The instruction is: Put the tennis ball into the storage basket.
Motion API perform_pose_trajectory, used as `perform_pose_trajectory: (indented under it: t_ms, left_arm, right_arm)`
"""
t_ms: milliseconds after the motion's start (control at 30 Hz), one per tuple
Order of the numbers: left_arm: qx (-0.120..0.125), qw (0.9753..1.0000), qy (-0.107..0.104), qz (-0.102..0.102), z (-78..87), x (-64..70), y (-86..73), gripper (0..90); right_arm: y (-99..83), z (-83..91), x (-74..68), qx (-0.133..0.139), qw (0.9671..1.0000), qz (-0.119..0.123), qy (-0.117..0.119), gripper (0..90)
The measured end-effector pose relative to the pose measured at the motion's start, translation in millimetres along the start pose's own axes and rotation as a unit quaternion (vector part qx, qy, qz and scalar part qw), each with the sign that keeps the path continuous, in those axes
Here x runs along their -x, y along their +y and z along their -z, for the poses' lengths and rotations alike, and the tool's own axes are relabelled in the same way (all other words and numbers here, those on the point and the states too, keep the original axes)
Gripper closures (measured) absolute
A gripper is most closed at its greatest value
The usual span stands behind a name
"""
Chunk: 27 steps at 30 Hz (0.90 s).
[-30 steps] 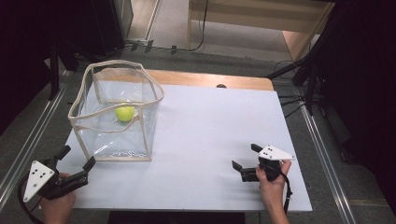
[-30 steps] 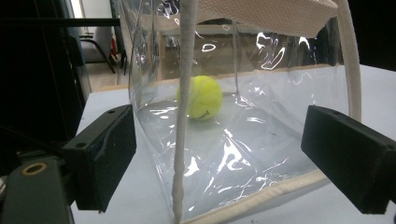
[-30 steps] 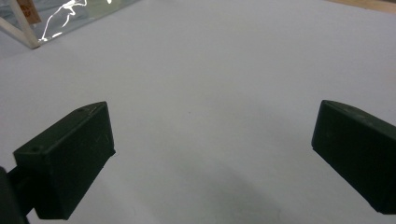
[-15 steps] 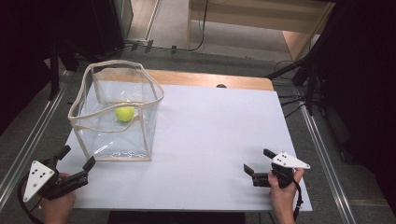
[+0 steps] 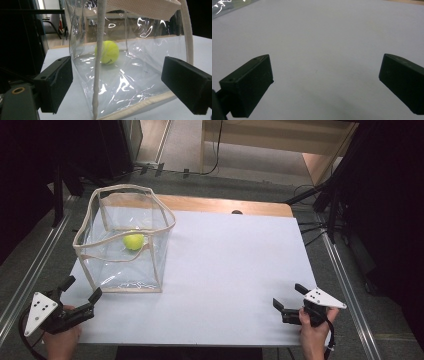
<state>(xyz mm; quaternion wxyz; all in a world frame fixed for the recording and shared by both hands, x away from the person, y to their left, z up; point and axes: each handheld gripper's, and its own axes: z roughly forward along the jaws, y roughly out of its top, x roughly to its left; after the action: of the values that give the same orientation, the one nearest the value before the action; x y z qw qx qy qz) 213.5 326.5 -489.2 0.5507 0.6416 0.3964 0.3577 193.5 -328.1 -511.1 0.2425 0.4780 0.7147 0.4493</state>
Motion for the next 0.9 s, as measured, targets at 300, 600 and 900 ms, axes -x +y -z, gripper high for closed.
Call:
perform_pose_trajectory:
  t_ms: [300,600,900]
  left_arm:
    - [0.001,1.0,-0.001,0.002,0.1,-0.1,-0.1,10.4]
    - [0.004,0.9999,-0.006,0.012,0.2,-2.7,0.0,10.4]
    - [0.003,0.9999,-0.006,0.012,-0.1,-2.6,0.1,10.4]
  right_arm:
    - [-5.5,9.4,10.7,0.018,0.9997,-0.008,-0.014,0.0]
    - [-9.0,22.1,22.0,0.051,0.998,-0.019,-0.032,0.0]
    - [-15.3,22.3,25.2,0.057,0.9973,-0.035,-0.032,0.0]
